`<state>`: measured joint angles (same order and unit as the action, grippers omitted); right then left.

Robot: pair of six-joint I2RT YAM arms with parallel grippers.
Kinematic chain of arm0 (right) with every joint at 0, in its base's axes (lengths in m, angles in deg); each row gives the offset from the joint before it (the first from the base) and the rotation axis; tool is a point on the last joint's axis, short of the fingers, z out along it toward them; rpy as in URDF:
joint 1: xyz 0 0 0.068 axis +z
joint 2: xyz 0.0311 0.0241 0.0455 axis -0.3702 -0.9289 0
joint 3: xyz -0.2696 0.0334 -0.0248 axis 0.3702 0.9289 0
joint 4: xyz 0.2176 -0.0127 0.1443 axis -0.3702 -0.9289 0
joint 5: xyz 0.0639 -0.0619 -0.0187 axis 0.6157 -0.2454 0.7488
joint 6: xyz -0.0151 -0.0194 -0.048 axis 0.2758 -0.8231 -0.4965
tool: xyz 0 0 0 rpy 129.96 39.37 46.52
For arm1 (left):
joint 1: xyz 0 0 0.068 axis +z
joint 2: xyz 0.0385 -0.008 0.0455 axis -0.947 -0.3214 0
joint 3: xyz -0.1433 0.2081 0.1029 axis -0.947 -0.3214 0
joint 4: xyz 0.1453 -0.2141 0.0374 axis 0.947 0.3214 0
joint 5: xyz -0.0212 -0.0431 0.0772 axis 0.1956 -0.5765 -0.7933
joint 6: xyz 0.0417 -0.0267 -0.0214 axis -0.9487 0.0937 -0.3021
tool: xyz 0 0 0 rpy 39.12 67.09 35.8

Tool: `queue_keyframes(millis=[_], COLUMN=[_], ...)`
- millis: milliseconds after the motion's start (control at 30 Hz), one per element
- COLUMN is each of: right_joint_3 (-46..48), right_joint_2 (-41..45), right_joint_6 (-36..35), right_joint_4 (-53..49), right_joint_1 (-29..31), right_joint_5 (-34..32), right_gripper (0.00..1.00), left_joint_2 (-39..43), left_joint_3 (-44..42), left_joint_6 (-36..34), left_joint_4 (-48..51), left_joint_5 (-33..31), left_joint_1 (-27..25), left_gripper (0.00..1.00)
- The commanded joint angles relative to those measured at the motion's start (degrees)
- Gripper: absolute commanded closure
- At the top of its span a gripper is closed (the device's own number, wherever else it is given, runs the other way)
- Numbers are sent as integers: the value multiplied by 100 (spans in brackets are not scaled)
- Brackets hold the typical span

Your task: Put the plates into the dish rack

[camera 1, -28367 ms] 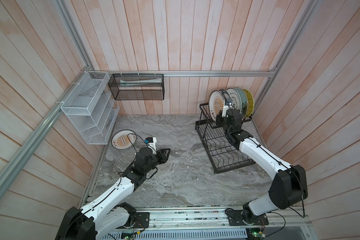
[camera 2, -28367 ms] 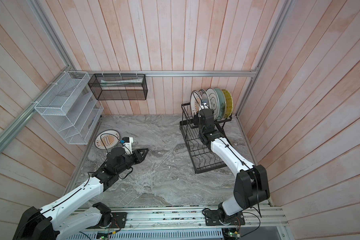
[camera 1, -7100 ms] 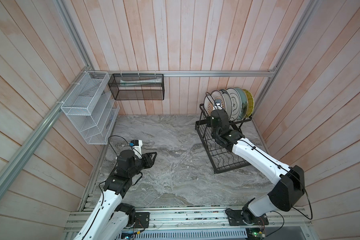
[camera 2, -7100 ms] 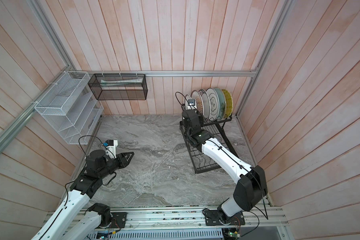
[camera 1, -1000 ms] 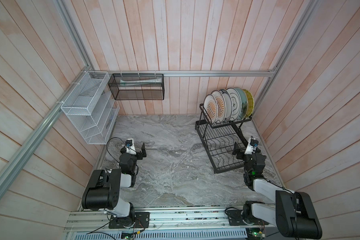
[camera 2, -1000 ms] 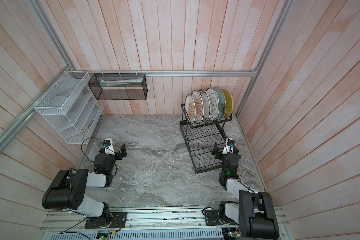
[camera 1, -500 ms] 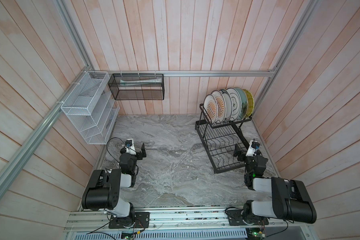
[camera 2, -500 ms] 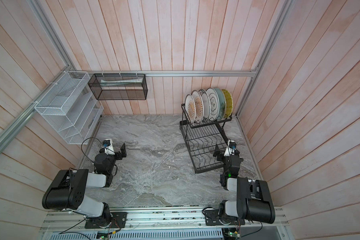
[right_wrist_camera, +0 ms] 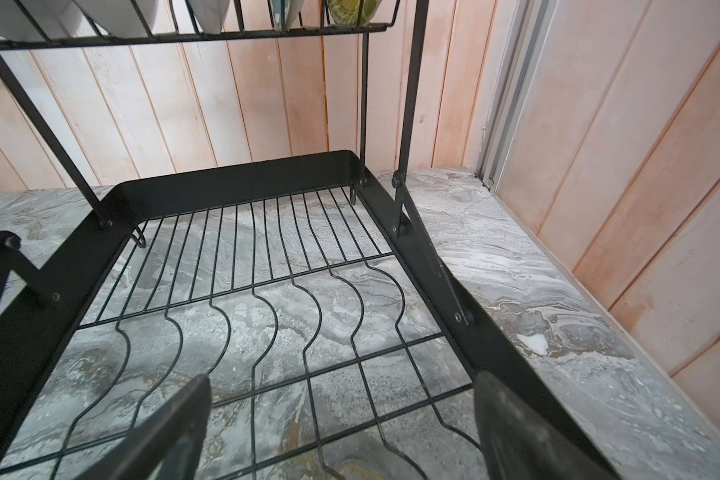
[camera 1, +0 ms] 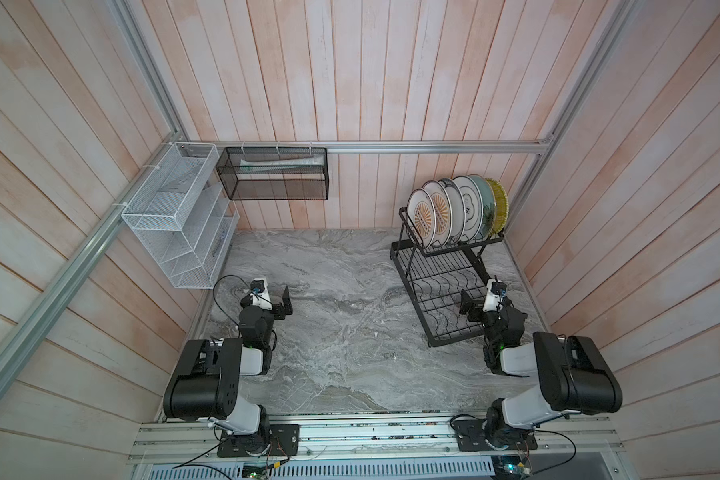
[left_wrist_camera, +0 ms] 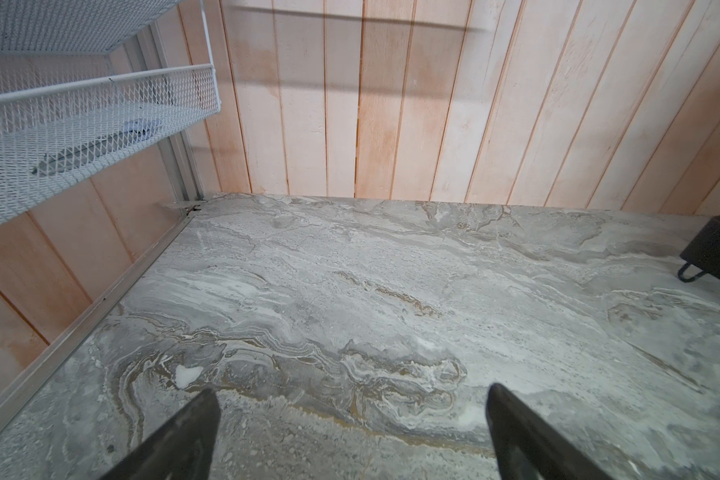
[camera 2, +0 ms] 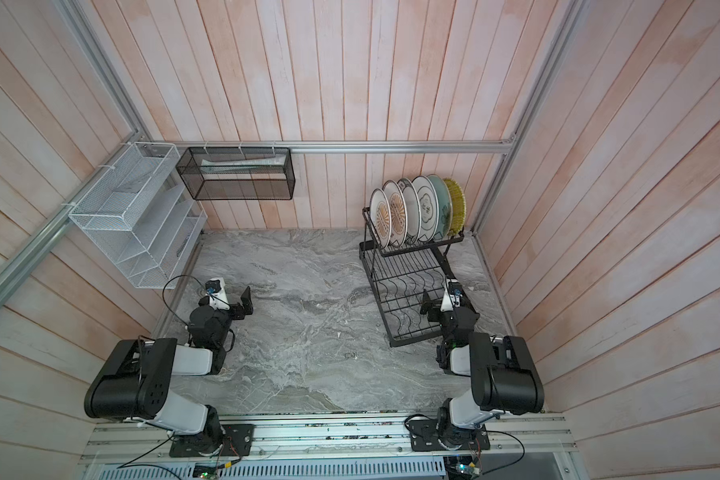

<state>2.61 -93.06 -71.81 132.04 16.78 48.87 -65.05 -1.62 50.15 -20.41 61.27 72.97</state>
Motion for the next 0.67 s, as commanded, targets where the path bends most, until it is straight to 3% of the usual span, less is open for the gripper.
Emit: queue_keyframes(millis=[0, 633], right_joint_3=[-83, -80], right_joint_2=[51, 49], right_joint_6=[-60, -61], right_joint_4=[-21, -21], right_joint_1=[30, 24], right_joint_5=[-52, -57], right_gripper=[2, 2], left_joint_2=[-18, -18], left_joint_3=[54, 71], left_joint_6=[13, 13], left_joint_4=[14, 46], left_joint_5=[-75, -66], left_joint_1=[-5, -8], left_gripper=[0, 0])
